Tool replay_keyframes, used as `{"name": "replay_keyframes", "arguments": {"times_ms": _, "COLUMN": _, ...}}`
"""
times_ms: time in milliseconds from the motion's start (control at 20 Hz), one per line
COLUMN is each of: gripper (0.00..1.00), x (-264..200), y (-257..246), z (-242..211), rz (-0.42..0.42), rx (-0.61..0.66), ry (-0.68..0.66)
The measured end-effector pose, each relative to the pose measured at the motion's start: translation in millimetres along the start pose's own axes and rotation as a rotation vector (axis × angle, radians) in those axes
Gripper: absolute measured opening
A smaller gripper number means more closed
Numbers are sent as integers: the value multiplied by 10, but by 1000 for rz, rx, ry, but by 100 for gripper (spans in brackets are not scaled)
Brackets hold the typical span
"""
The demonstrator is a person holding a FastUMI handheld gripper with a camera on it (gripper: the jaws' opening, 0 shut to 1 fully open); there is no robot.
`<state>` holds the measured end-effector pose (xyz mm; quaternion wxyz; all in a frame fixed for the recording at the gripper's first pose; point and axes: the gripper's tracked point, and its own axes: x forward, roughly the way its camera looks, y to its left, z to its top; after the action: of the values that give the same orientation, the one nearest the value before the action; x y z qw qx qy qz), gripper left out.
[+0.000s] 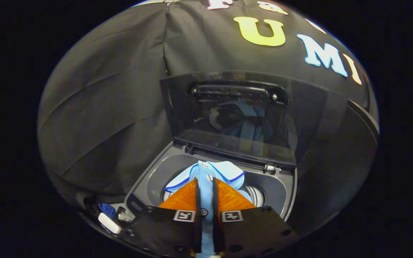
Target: Put the clothes into the washing machine and then close the washing machine lid.
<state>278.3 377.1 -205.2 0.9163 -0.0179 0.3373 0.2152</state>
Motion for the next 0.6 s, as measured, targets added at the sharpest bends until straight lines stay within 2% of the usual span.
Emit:
{"name": "replay_keyframes", "arguments": {"times_ms": 300, "gripper": 97, "x": -15, "y": -136, "z": 5, "rz": -56, "rx": -1, "ry": -32}}
{"name": "replay_keyframes", "arguments": {"times_ms": 600, "gripper": 97, "x": -261, "y": -41, "z": 259, "rz": -34, "rx": -30, "ry": -156}}
